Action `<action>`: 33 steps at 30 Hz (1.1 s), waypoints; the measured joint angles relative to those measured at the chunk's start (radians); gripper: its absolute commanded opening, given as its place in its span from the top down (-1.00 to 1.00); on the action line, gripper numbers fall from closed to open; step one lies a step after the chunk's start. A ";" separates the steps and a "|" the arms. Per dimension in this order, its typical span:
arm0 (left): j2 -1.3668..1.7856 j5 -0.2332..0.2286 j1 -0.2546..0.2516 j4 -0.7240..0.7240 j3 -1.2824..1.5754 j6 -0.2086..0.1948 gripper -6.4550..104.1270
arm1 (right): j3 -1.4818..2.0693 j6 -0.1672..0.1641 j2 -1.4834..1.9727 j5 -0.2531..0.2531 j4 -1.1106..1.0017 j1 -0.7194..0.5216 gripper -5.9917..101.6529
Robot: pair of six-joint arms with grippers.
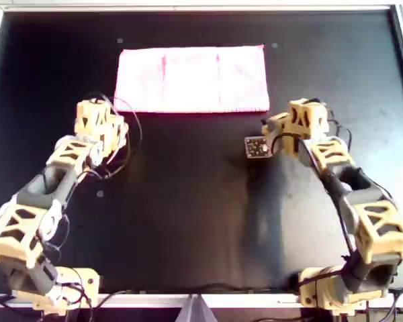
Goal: Fold a cloth
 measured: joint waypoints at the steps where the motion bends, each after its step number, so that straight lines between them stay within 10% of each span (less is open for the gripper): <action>1: -0.020 0.000 0.000 0.000 -0.028 0.000 -0.58 | -0.031 0.000 -0.017 0.006 0.000 0.003 -0.55; 10: -0.190 0.002 0.000 -0.014 -0.235 0.000 -0.58 | -0.202 -0.002 -0.129 0.166 0.000 0.046 -0.55; 33: -0.281 -0.003 0.000 -0.015 -0.360 0.003 -0.58 | -0.388 -0.005 -0.259 0.173 0.000 0.067 -0.23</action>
